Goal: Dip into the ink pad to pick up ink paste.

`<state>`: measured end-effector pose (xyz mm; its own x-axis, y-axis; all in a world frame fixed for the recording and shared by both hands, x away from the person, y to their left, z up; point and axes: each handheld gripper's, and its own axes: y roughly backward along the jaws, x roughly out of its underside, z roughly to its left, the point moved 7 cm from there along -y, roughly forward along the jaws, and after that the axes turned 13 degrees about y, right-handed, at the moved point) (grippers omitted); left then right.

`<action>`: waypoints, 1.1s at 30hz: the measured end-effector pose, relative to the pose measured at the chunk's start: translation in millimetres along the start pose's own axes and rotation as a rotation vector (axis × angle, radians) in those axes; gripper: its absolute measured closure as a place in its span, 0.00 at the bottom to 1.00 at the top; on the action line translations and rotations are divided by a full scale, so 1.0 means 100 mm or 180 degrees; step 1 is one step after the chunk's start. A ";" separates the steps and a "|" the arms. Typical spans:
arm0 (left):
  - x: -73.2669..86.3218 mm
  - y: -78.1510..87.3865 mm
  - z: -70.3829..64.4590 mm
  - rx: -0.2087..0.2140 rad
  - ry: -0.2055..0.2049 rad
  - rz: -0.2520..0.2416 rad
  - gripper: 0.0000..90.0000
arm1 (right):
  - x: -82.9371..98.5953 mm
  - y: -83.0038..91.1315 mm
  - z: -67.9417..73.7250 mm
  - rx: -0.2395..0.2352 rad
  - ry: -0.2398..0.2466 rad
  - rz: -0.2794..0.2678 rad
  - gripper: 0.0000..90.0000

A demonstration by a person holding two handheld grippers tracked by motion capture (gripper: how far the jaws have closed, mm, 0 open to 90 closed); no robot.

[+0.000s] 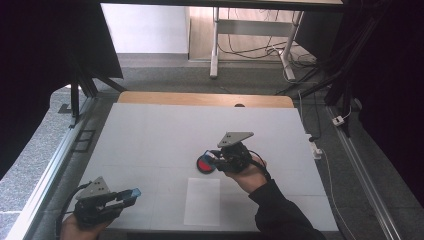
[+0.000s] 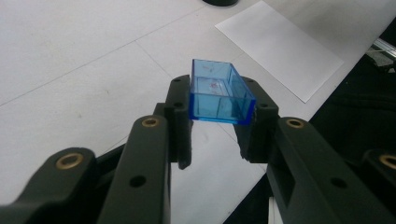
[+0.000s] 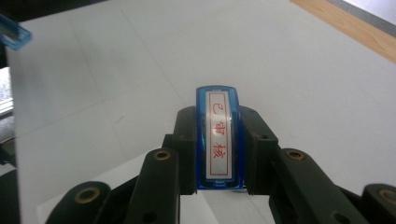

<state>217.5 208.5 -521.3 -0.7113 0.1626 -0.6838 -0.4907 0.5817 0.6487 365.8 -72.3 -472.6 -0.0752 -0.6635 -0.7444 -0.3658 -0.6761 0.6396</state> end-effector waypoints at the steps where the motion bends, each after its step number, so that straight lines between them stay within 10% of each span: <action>1: 0.00 0.00 0.00 -0.0001 -0.0001 -0.0002 0.76 | 0.01 -0.02 -0.02 0.0021 -0.0004 0.0014 0.79; 33: 0.00 0.01 0.01 0.0005 0.0028 -0.0016 0.76 | 0.29 -0.62 -0.27 0.0058 -0.0076 0.0473 0.79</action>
<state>217.5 209.6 -521.1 -0.7132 0.1527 -0.6841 -0.4935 0.5836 0.6448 411.6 -57.9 -528.8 -0.1519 -0.7479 -0.6462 -0.3656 -0.5649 0.7398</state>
